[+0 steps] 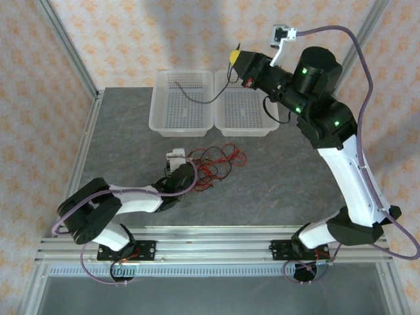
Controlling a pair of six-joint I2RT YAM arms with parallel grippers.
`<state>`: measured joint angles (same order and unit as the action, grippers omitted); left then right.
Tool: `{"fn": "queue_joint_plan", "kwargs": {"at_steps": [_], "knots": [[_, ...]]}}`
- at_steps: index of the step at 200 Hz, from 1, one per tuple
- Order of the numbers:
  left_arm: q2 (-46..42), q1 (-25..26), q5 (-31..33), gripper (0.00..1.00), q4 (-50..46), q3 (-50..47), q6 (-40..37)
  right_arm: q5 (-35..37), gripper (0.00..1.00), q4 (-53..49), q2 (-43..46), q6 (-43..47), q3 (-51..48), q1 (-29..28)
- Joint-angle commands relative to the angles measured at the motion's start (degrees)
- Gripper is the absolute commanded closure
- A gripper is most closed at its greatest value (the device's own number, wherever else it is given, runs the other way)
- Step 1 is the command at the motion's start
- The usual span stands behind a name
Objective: Untangle the cables
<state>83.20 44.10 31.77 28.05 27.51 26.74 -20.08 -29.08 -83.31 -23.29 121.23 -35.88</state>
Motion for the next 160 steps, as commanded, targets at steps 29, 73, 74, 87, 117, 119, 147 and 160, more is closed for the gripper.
{"fn": "queue_joint_plan", "kwargs": {"at_steps": [29, 73, 74, 87, 117, 119, 147, 160], "knots": [[-17.2, -0.1, -2.5, 0.37, -4.9, -4.8, 2.2, 8.3, 1.00, -4.1, -8.2, 7.1, 8.6, 2.9], [-31.7, -0.1, -1.1, 0.34, -19.7, -2.9, 1.6, 13.2, 1.00, -2.0, -15.5, 10.7, 9.7, 7.7], [-32.0, -0.1, -1.1, 0.34, -19.9, -2.9, 1.6, 13.3, 1.00, -1.9, -15.7, 10.8, 9.7, 7.9], [-35.1, -0.1, -0.8, 0.34, -23.1, -2.5, 2.1, 14.0, 1.00, -1.4, -18.3, 11.1, 9.7, 9.8], [-40.8, -0.1, 0.4, 0.32, -27.8, -2.3, 3.9, 13.7, 1.00, 0.3, -24.1, 10.3, 8.5, 13.8], [-41.1, -0.1, 0.5, 0.32, -28.0, -2.3, 4.0, 13.8, 1.00, 0.4, -24.5, 10.3, 8.4, 14.0], [-43.1, -0.1, 0.5, 0.30, -29.3, -2.6, 4.5, 14.8, 1.00, 2.0, -29.1, 9.5, 6.2, 16.3], [-43.1, -0.1, 0.3, 0.30, -29.7, -2.5, 4.5, 15.1, 1.00, 3.3, -30.8, 9.1, 4.2, 17.0]]}}
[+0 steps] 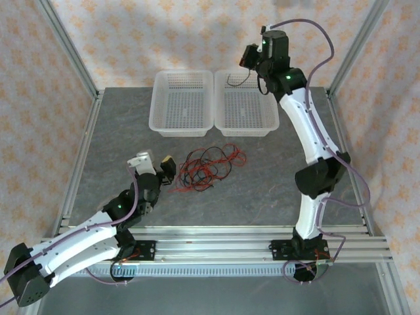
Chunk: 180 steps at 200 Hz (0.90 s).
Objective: Untangle the cables
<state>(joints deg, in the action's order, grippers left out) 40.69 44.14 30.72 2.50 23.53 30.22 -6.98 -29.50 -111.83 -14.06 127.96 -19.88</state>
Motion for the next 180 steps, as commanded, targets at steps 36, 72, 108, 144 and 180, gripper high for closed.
{"fn": "queue_joint_plan", "kwargs": {"at_steps": [36, 72, 108, 144, 180], "knots": [[0.4, -0.2, 0.8, 0.30, -4.4, 2.3, 1.4, 1.7, 1.00, 7.6, -6.8, -0.8, -8.3, 2.0], [2.1, -0.2, 0.2, 0.30, -4.7, 3.2, 1.4, 2.1, 1.00, 7.4, -13.6, -0.9, -9.1, 2.8], [2.9, -0.1, -1.2, 0.30, -4.7, 3.5, 1.6, 1.9, 1.00, 4.5, -19.5, -1.6, -8.5, 3.4], [4.5, -0.2, -2.5, 0.29, -5.7, 5.0, 1.9, 5.7, 0.69, -5.7, -23.4, -1.2, -2.7, 3.3], [7.9, -0.2, -4.2, 0.29, -7.5, 7.5, 2.7, 7.0, 0.35, -10.7, -20.8, 0.5, -2.3, 3.4]]}}
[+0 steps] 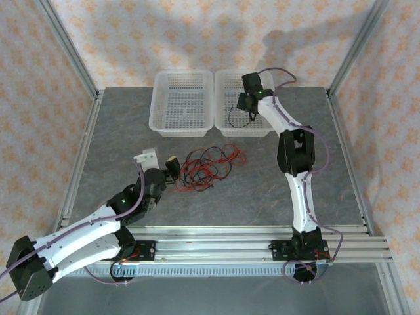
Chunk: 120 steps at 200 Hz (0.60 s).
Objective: Untangle the cables
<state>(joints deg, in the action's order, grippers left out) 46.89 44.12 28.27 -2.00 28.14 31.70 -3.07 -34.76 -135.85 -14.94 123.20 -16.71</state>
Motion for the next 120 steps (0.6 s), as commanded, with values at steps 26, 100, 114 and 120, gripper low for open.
{"fn": "queue_joint_plan", "kwargs": {"at_steps": [26, 100, 114, 120], "knots": [[4.7, -0.2, -3.5, 0.29, -5.0, 5.1, 2.8, 3.5, 0.26, -8.1, 6.5, 2.4, 2.1, -0.3], [16.6, -0.2, -7.2, 0.30, -13.7, 11.4, 9.4, 13.2, 0.20, -16.6, 17.9, 6.6, -3.0, -4.6], [18.8, -0.7, -7.5, 0.30, -15.3, 12.5, 10.4, 15.1, 0.20, -17.3, 20.9, 7.0, -4.6, -5.7], [19.7, -1.0, -7.7, 0.30, -15.9, 12.9, 10.8, 15.5, 0.20, -17.4, 22.6, 7.0, -5.5, -6.2]]}}
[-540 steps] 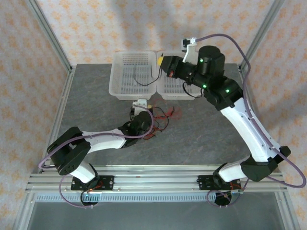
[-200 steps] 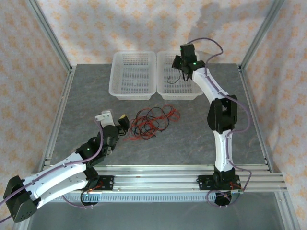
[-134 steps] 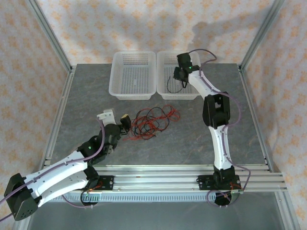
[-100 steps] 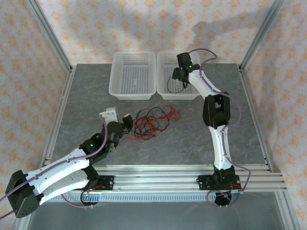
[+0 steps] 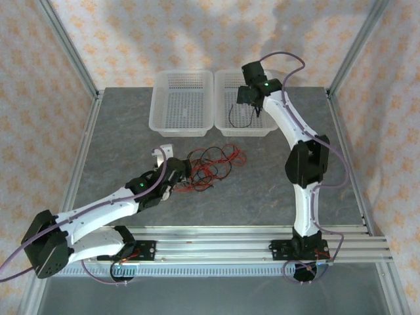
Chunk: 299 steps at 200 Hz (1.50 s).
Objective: Untangle the cables
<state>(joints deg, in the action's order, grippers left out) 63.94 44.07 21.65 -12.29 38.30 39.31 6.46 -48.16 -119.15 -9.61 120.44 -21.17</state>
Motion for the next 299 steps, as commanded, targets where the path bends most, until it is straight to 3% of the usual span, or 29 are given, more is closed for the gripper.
{"fn": "queue_joint_plan", "kwargs": {"at_steps": [1, 53, 99, 156, 206, 230, 258, 299], "knots": [[2.8, -1.1, -1.2, 0.30, -5.7, 2.8, 3.3, 6.0, 0.20, -4.0, 6.2, 1.7, -2.9, -1.8], [9.0, -5.9, -6.5, 0.38, -8.2, 4.6, 4.0, 4.4, 0.26, -0.6, 22.7, 1.0, -15.8, -3.8], [12.8, -7.3, -11.6, 0.45, -2.7, 5.1, 1.9, 1.3, 0.30, 5.0, 35.2, -0.9, -30.4, -3.8], [20.7, -8.1, -6.0, 0.45, -2.3, 11.2, -5.4, -3.9, 0.30, 10.8, 43.3, -5.2, -44.5, -3.8], [30.5, -8.6, -3.7, 0.51, -1.5, 16.5, -12.1, -4.8, 0.30, 12.6, 46.5, -7.0, -49.5, -3.8], [33.1, -8.6, -1.8, 0.65, -1.1, 18.9, -13.4, -5.5, 0.31, 13.2, 47.7, -7.7, -51.2, -3.8], [31.9, -8.6, -0.7, 1.00, 0.0, 20.4, -13.7, -8.6, 0.36, 15.2, 49.0, -9.5, -54.7, -3.8], [24.6, -8.1, -2.4, 1.00, -0.5, 21.4, -13.1, -18.0, 0.40, 23.7, 49.4, -14.0, -63.0, -5.4]]}}
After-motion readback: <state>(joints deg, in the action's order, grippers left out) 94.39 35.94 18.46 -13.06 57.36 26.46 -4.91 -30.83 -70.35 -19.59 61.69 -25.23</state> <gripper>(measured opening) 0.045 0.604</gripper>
